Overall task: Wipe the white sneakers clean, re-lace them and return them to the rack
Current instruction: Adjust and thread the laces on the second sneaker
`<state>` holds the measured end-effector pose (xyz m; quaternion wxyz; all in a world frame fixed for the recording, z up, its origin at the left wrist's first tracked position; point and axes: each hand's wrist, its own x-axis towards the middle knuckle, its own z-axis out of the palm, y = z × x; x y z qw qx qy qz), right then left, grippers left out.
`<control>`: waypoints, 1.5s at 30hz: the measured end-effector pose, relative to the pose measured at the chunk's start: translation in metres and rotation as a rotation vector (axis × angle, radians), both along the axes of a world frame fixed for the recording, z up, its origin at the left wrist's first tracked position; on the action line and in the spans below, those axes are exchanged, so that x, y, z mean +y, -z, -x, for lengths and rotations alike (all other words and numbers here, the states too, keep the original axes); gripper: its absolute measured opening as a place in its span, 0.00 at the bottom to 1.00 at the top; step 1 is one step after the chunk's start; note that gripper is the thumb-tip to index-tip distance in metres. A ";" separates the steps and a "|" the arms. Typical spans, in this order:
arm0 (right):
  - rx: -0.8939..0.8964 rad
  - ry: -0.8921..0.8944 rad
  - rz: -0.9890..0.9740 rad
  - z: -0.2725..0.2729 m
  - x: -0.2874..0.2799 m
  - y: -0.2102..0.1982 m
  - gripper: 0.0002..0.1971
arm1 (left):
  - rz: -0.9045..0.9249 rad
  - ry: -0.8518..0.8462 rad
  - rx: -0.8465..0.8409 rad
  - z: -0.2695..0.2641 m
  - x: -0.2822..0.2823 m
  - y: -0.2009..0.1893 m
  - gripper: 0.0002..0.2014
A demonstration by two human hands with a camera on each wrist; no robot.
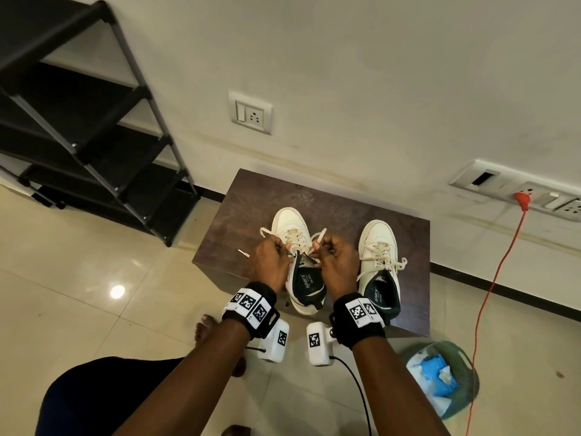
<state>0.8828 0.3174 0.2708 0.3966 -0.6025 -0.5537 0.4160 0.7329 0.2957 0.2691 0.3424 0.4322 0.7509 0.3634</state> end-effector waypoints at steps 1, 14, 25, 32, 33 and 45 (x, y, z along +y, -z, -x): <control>0.016 0.006 0.018 -0.001 -0.001 0.003 0.12 | 0.005 0.009 -0.005 -0.001 -0.001 -0.001 0.04; 0.092 -0.021 0.040 -0.009 0.003 -0.006 0.04 | -0.017 0.148 0.185 -0.001 0.005 -0.020 0.05; 0.305 0.040 0.103 -0.004 -0.006 -0.021 0.10 | -0.074 0.266 0.198 -0.005 0.008 -0.040 0.08; 0.471 -0.081 0.058 0.009 0.021 -0.076 0.10 | -0.084 0.383 0.255 -0.003 0.014 -0.071 0.13; 0.466 -0.097 0.071 0.012 0.024 -0.081 0.10 | -0.095 0.400 0.274 -0.003 0.015 -0.075 0.16; 0.537 -0.034 0.179 0.011 0.018 -0.069 0.12 | -0.078 0.386 0.277 0.004 0.011 -0.069 0.05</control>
